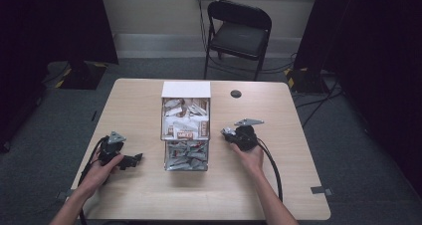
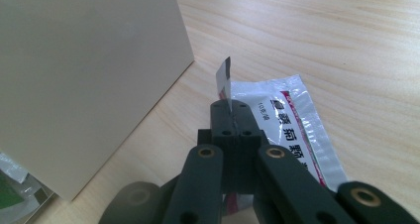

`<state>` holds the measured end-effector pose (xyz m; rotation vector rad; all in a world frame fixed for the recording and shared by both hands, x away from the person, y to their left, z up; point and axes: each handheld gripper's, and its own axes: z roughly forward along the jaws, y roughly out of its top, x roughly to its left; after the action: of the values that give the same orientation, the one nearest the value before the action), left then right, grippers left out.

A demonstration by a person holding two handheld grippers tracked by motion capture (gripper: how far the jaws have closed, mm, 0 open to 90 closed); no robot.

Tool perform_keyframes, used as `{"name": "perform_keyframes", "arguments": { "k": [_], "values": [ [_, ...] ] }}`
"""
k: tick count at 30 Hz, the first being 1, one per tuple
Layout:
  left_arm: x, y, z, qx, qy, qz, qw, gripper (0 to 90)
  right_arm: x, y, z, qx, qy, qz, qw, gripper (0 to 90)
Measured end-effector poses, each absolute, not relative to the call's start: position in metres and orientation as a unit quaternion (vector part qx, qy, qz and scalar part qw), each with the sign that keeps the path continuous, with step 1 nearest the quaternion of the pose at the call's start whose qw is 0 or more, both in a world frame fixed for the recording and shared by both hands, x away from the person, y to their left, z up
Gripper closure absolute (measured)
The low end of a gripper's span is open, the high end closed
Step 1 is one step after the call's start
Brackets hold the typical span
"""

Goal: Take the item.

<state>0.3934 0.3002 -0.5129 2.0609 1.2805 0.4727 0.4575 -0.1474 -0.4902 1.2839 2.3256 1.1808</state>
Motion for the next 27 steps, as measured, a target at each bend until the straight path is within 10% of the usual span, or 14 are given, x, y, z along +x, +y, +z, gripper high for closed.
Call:
{"name": "perform_keyframes", "arguments": {
  "k": [27],
  "values": [
    [0.393, 0.3, -0.513, 0.787, 0.49, 0.18, 0.329, 0.0, 0.459, -0.139, -0.503, 0.449, 0.792, 0.397, 0.112, 79.8]
  ]
}}
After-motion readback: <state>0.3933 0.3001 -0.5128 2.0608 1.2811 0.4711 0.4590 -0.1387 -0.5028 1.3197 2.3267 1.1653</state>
